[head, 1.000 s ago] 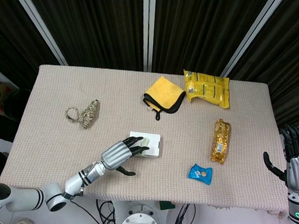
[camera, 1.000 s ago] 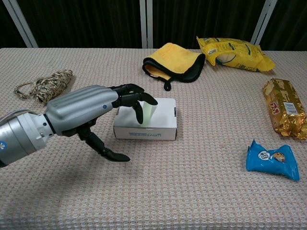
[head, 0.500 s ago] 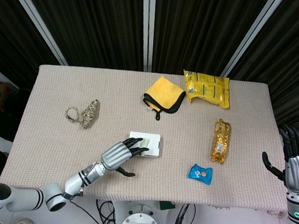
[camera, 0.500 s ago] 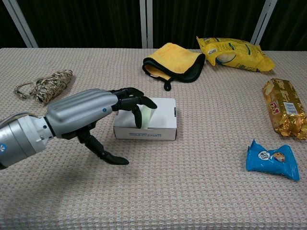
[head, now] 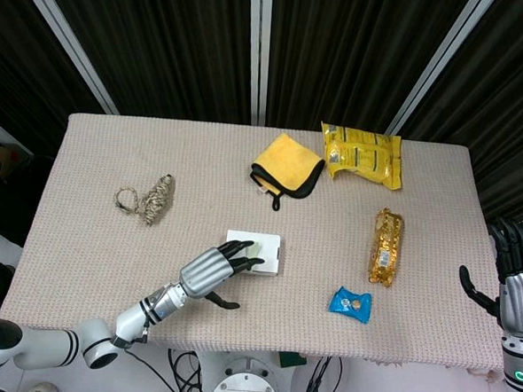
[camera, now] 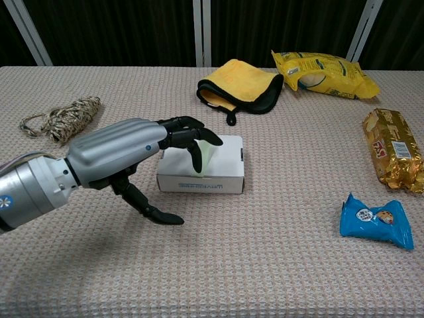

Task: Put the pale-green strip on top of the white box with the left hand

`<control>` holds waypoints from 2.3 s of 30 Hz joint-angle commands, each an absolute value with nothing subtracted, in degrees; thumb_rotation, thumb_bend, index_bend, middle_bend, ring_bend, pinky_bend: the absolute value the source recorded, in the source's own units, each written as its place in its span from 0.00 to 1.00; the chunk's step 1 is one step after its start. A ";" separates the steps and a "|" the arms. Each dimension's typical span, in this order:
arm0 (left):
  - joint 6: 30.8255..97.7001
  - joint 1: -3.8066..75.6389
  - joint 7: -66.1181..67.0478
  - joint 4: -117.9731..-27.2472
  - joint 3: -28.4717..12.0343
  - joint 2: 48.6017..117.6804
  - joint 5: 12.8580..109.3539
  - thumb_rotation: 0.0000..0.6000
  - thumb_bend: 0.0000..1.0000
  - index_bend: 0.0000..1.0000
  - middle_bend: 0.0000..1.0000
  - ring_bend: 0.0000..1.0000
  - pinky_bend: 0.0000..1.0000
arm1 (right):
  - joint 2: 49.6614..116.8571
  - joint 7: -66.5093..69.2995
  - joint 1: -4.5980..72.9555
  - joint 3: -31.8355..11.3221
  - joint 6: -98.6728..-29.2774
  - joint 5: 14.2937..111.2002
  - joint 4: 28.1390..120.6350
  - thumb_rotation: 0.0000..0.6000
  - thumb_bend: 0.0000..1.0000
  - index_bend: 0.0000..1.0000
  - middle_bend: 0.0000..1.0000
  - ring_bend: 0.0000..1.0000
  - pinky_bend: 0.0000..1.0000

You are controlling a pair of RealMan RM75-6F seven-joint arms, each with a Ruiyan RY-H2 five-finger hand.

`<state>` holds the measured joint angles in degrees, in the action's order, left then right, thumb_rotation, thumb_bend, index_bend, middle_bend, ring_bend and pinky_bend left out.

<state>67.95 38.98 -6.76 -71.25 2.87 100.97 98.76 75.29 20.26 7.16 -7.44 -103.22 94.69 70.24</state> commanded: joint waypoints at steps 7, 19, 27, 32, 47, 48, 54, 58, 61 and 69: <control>66.76 39.32 -6.40 -70.32 2.41 101.41 97.73 0.76 0.04 0.15 0.35 0.04 0.16 | 75.03 20.41 7.10 -7.59 -103.33 94.55 70.26 1.00 0.34 0.00 0.00 0.00 0.00; 67.46 39.40 -6.25 -70.30 1.99 101.64 97.78 0.76 0.04 0.15 0.35 0.04 0.16 | 74.98 20.52 7.15 -7.65 -103.48 94.66 70.33 1.00 0.34 0.00 0.00 0.00 0.00; 66.82 39.46 -5.82 -70.03 2.18 101.82 97.48 0.76 0.05 0.15 0.34 0.04 0.16 | 74.89 20.46 7.13 -7.55 -103.54 94.82 70.52 1.00 0.34 0.00 0.00 0.00 0.00; 66.40 39.43 -5.88 -69.58 2.21 102.09 97.09 0.76 0.05 0.15 0.34 0.04 0.16 | 74.88 20.47 7.06 -7.51 -103.48 94.74 70.48 1.00 0.34 0.00 0.00 0.00 0.00; 67.75 39.56 -6.51 -69.81 1.73 101.81 97.50 0.75 0.05 0.15 0.34 0.04 0.16 | 75.07 20.63 7.14 -7.68 -103.38 94.51 70.14 1.00 0.34 0.00 0.00 0.00 0.00; 67.98 39.48 -6.53 -69.98 1.77 101.70 97.59 0.76 0.04 0.15 0.34 0.04 0.16 | 75.10 20.65 7.14 -7.68 -103.37 94.50 70.10 1.00 0.34 0.00 0.00 0.00 0.00; 69.42 38.98 -6.02 -71.58 2.66 101.08 98.90 0.76 0.05 0.15 0.35 0.04 0.16 | 75.32 20.67 7.24 -7.60 -103.19 94.55 69.91 1.00 0.34 0.00 0.00 0.00 0.00; 69.41 38.86 -5.89 -72.02 3.04 101.05 99.16 0.76 0.05 0.15 0.36 0.04 0.16 | 75.40 20.52 7.24 -7.51 -103.32 94.75 69.98 1.00 0.33 0.00 0.00 0.00 0.00; 69.25 38.83 -5.93 -71.95 3.07 101.10 99.08 0.75 0.05 0.15 0.36 0.04 0.16 | 75.34 20.46 7.17 -7.54 -103.39 94.68 70.02 1.00 0.34 0.00 0.00 0.00 0.00; 68.74 38.89 -6.15 -71.51 3.17 101.34 98.96 0.76 0.05 0.15 0.36 0.04 0.16 | 75.34 20.49 7.16 -7.51 -103.26 94.60 69.93 1.00 0.34 0.00 0.00 0.00 0.00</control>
